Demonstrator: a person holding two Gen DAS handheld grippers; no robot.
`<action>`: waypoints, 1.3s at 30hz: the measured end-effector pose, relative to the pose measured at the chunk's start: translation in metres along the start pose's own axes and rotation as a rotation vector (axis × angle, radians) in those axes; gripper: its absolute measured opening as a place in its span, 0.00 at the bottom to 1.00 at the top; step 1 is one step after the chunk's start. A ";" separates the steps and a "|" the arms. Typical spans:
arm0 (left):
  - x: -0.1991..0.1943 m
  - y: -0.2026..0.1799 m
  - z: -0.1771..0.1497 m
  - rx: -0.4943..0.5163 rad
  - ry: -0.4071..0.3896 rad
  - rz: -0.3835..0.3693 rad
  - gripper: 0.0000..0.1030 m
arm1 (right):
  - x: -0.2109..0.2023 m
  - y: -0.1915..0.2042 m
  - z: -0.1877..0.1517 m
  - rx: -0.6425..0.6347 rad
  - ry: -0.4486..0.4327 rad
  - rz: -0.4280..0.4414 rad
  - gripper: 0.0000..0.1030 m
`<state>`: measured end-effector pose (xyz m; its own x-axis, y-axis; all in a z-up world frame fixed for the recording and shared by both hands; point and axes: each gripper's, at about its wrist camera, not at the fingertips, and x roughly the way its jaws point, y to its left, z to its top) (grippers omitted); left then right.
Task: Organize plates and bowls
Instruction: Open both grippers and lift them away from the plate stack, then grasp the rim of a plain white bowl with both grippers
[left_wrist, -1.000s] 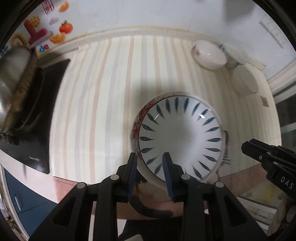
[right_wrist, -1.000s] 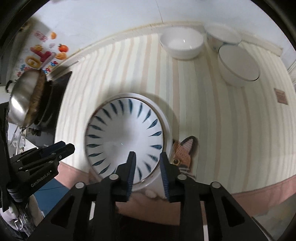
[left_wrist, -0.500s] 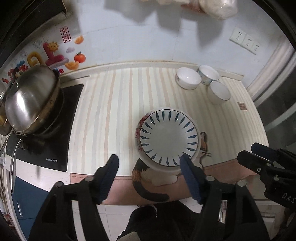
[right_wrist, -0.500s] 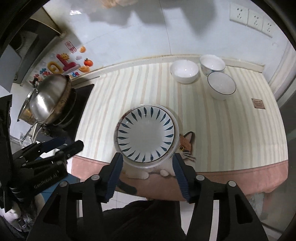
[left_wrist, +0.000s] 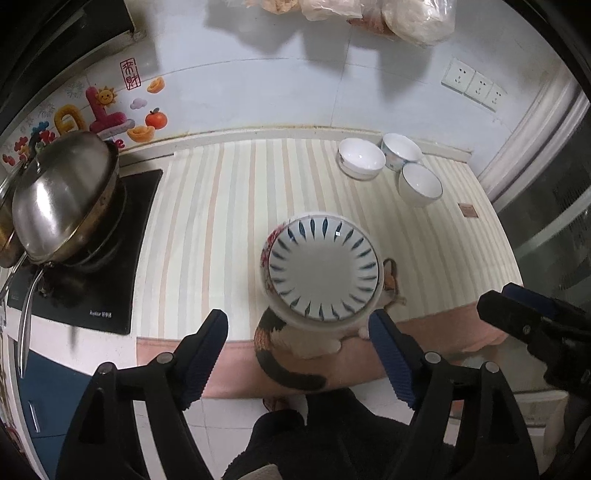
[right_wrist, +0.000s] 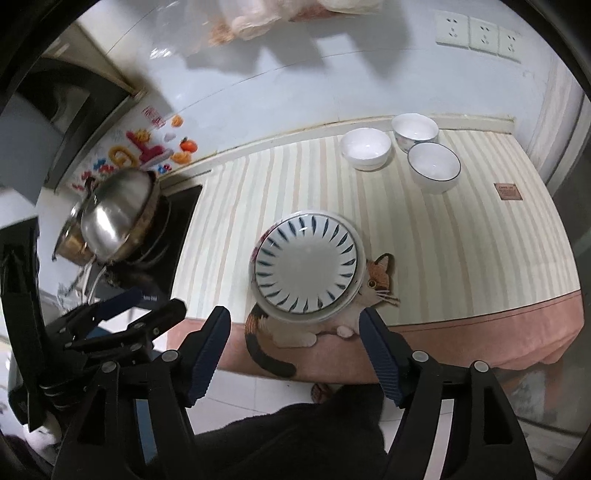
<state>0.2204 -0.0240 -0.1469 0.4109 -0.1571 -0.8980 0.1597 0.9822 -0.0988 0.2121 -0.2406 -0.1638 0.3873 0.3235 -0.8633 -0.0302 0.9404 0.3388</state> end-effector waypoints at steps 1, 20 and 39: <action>0.002 -0.001 0.004 -0.002 -0.006 0.004 0.76 | 0.002 -0.007 0.007 0.016 -0.003 0.010 0.73; 0.238 -0.036 0.228 -0.178 0.215 -0.035 0.73 | 0.210 -0.190 0.253 0.173 0.134 0.072 0.57; 0.370 -0.073 0.264 -0.084 0.382 -0.005 0.17 | 0.356 -0.206 0.311 0.019 0.332 -0.087 0.15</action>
<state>0.5975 -0.1814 -0.3583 0.0435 -0.1281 -0.9908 0.0806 0.9890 -0.1243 0.6423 -0.3516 -0.4246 0.0670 0.2618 -0.9628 0.0080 0.9648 0.2629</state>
